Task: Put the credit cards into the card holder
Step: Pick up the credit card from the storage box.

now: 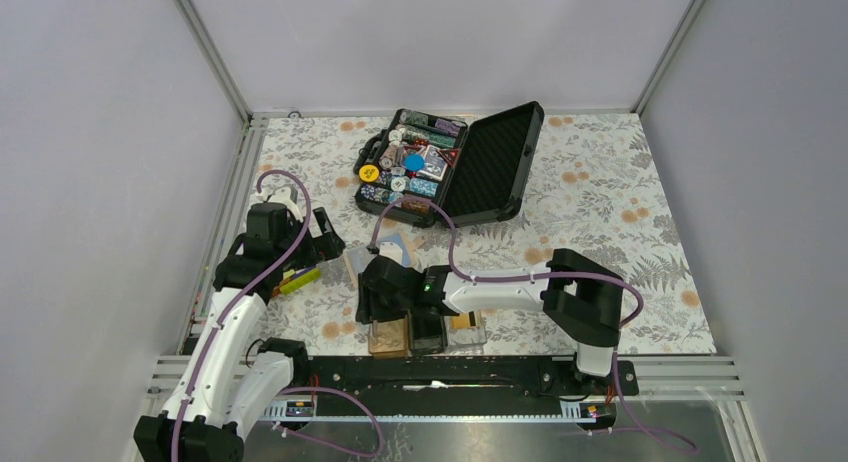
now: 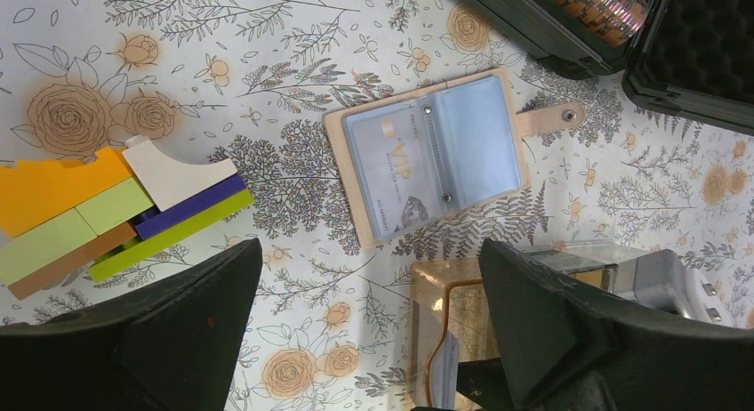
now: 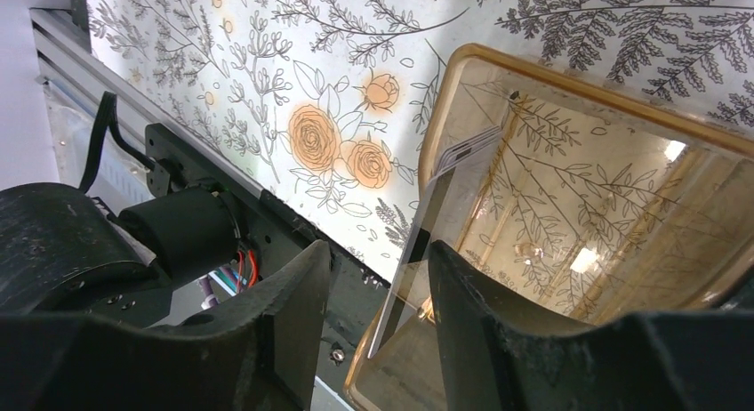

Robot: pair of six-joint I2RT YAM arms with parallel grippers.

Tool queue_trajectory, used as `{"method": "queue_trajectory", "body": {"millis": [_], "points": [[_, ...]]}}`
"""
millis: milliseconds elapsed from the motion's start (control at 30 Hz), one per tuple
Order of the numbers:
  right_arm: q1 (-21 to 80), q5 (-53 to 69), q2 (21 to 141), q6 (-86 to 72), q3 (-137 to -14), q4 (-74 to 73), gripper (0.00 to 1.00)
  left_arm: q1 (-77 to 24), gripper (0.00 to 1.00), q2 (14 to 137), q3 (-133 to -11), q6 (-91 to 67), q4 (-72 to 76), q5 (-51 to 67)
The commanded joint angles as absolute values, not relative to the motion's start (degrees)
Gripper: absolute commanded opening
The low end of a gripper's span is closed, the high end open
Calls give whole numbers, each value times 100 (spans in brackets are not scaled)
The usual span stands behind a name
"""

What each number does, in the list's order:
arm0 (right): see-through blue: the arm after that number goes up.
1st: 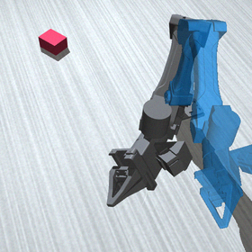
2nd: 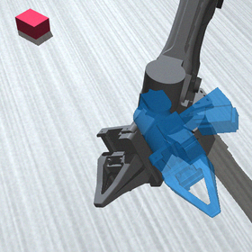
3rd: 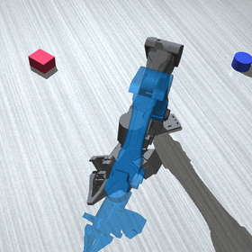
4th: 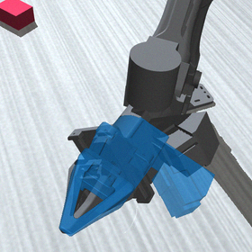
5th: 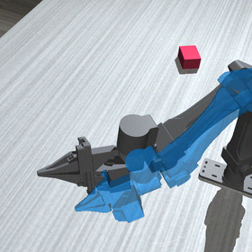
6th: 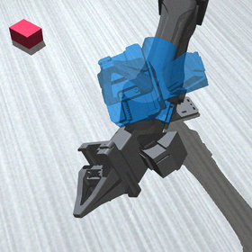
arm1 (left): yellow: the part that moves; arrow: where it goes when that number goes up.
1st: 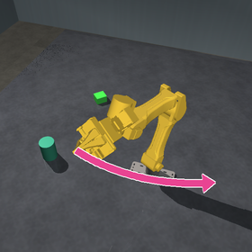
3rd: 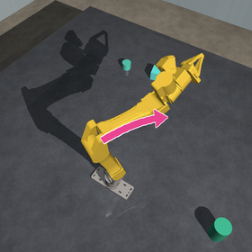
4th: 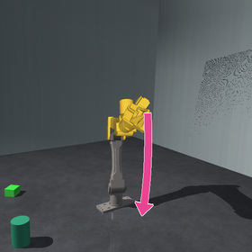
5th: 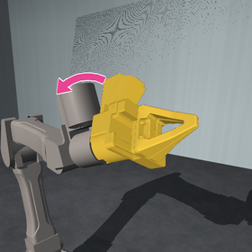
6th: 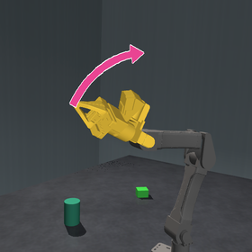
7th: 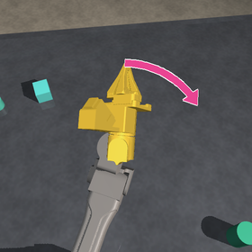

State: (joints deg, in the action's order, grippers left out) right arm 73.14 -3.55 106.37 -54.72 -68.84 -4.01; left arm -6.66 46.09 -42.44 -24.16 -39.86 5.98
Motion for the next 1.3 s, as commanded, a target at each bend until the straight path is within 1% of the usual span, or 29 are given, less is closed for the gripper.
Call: {"method": "queue_trajectory", "body": {"millis": [0,467,700,1000,1100,1267], "points": [[7390,-482,10305,-5521,-6922,-250,50,-620,99,4489,-4509,-2338,-3885,504],[7418,-722,10286,-5537,-6988,-652,28,-624,99,4489,-4500,-2347,-3894,497],[7444,-879,10187,-5559,-6958,-808,23,-615,99,4491,-4500,-2347,-3894,500],[7454,-870,10091,-5555,-6874,-631,23,-615,99,4517,-4493,-2341,-3894,492],[7460,-820,10138,-5538,-6916,-651,19,-615,99,4513,-4491,-2338,-3894,486],[7486,-1092,10063,-5486,-7064,-1004,17,-614,99,4509,-4488,-2329,-3894,480]]}}
